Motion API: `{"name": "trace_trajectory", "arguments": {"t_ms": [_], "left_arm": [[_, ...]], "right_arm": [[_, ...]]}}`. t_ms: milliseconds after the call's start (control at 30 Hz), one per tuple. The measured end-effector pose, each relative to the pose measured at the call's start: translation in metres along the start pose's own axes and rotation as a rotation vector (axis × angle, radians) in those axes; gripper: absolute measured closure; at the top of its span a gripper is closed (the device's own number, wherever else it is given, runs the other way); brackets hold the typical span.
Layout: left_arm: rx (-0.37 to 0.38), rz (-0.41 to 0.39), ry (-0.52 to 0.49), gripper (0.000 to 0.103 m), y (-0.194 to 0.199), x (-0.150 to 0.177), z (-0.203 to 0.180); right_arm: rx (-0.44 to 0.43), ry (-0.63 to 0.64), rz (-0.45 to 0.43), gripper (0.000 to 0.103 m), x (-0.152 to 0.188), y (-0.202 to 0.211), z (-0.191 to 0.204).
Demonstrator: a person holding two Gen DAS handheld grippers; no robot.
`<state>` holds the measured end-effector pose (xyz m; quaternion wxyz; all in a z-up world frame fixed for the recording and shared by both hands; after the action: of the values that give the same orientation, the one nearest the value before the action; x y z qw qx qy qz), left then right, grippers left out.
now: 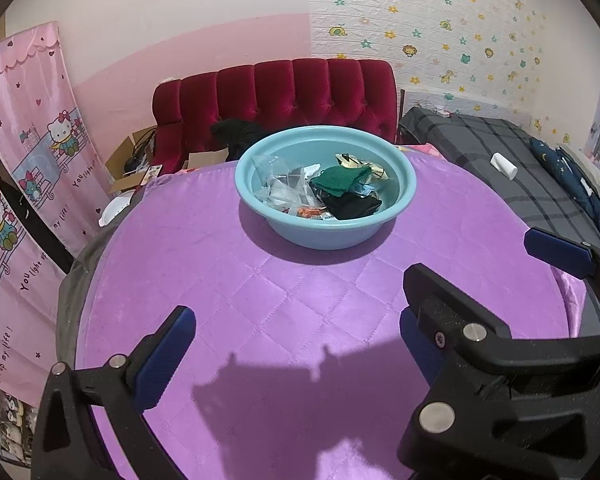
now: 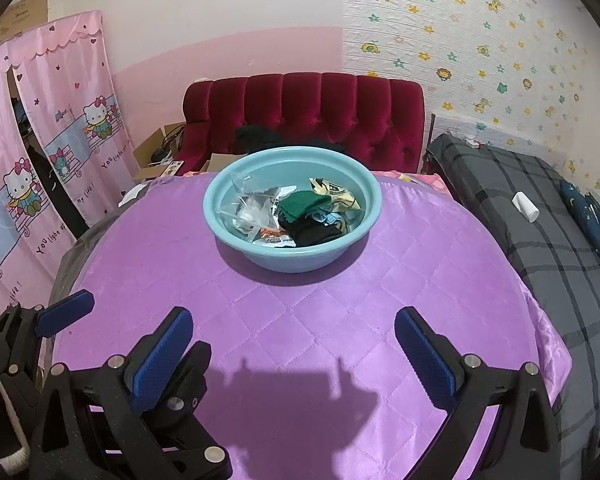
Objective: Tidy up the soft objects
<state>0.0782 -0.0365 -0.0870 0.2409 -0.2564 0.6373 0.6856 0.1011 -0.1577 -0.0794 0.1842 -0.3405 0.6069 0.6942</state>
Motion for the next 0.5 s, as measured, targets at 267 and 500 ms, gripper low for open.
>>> {"name": "trace_trajectory", "arguments": {"t_ms": [267, 500], "left_arm": [[-0.001, 0.003, -0.001, 0.000, 0.0010, 0.0006, -0.0003], [-0.002, 0.003, 0.000, 0.000, 0.0013, 0.0006, 0.0002]], "right_arm": [[0.000, -0.005, 0.000, 0.000, 0.0013, -0.0001, -0.0008], [-0.001, -0.004, -0.001, 0.000, 0.0023, 0.0005, -0.0010]]}}
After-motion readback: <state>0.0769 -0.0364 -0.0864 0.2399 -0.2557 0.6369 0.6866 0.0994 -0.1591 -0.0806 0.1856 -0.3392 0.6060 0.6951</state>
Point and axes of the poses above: each gripper's, at about its wrist camera, not at the fingertips, and y roughly against the way its jaws point, z to its left, x to its underside, the point moved 3 cm from there along -y, roughly the way its jaws point, and after that the axes turned 1 degree about -y, right-handed, at the moved point
